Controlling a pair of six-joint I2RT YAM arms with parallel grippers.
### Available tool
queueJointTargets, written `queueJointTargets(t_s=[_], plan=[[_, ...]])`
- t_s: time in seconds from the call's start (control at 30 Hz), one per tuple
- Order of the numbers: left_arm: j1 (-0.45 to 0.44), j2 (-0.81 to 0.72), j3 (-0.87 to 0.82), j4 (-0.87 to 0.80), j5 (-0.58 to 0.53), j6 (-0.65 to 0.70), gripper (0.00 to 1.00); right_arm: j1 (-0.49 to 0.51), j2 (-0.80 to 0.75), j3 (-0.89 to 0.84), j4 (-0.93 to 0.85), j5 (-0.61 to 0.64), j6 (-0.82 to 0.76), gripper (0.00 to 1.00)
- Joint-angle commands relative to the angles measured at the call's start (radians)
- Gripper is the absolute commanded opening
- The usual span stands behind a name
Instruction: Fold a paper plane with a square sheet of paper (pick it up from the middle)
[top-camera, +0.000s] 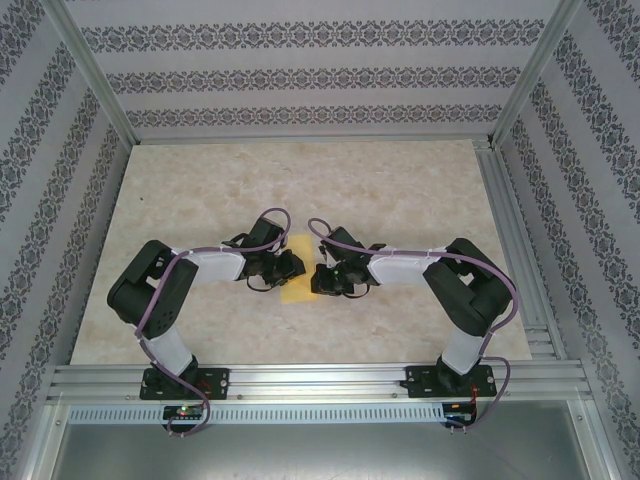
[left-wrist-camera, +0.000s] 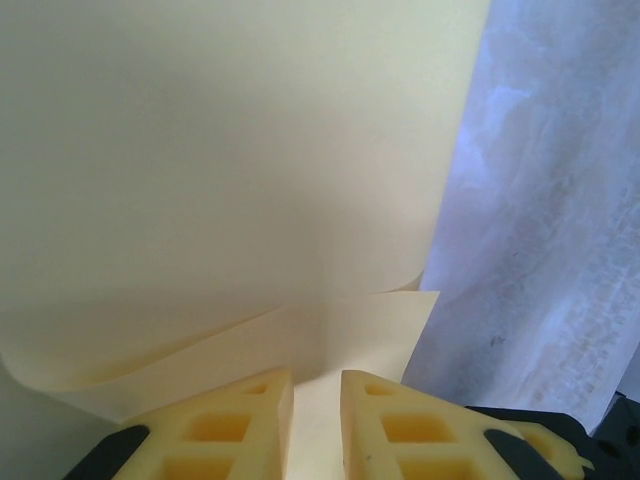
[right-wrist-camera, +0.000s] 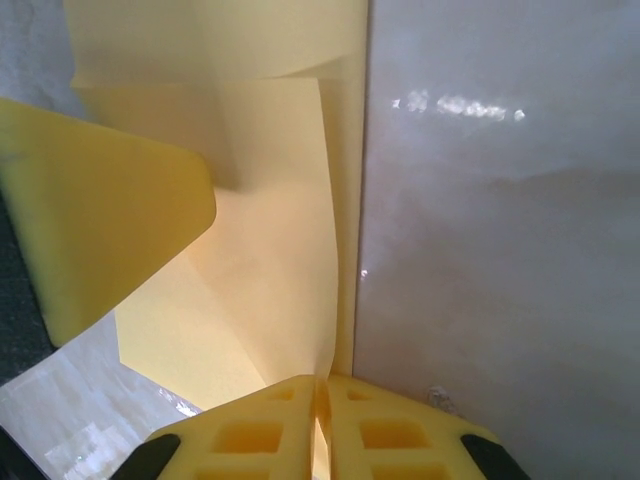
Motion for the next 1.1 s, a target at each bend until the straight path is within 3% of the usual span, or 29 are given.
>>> queueJointTargets(t_s=[0.0, 0.17, 0.27, 0.7, 1.07], plan=[[-0.005, 0.031, 0.015, -0.062, -0.035, 0.026, 0.21, -0.007, -0.025, 0.024, -0.058, 0.06, -0.003, 0.15], [-0.005, 0.037, 0.015, -0.08, -0.041, 0.028, 0.21, -0.005, -0.146, 0.04, -0.115, 0.127, -0.056, 0.27], [-0.005, 0.038, 0.013, -0.08, -0.042, 0.028, 0.21, 0.003, -0.185, 0.047, -0.129, 0.146, -0.076, 0.28], [-0.005, 0.038, 0.015, -0.083, -0.04, 0.03, 0.19, 0.067, -0.023, 0.111, -0.089, 0.057, -0.084, 0.14], [-0.005, 0.04, 0.018, -0.083, -0.04, 0.03, 0.19, 0.062, 0.039, 0.101, -0.137, 0.083, -0.088, 0.13]])
